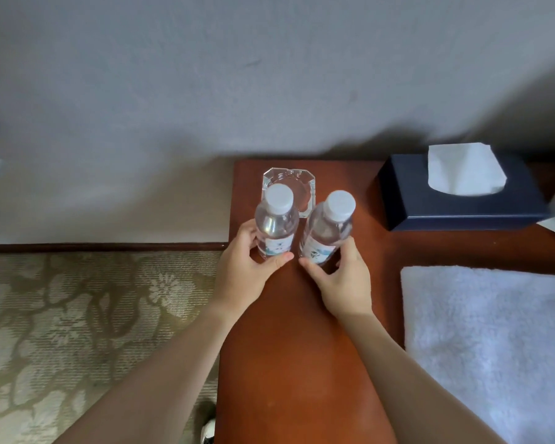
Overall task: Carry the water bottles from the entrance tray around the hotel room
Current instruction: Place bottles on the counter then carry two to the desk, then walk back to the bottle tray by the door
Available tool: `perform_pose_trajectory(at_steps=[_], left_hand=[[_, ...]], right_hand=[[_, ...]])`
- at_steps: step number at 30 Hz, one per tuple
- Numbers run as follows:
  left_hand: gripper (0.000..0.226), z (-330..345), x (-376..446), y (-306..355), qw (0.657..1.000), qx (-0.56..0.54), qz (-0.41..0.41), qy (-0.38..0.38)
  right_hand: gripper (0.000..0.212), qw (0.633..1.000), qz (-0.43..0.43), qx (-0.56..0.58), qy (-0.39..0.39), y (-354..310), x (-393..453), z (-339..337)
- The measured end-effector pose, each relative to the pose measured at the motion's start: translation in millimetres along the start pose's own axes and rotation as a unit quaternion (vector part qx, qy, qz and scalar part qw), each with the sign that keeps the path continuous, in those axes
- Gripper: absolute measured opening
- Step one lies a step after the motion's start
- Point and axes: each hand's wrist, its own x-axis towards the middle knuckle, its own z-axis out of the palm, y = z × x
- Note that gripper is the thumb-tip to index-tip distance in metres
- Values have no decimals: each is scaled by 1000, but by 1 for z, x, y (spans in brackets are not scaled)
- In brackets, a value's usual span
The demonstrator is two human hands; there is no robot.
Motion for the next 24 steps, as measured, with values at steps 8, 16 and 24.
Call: perform_pose_trajectory(at_steps=[8,16,24], left_hand=[[51,8,3,1,996,63,40,51],[63,9,6,-3,997,62,-3,46],[59,9,7,-5,996,76,-4,43]], right_hand=[[57,998,-19,-67,5,-1,2,3],[57,994,-2,-112,11,1,8,8],[54,991,11,-127,29,-1,10,11]])
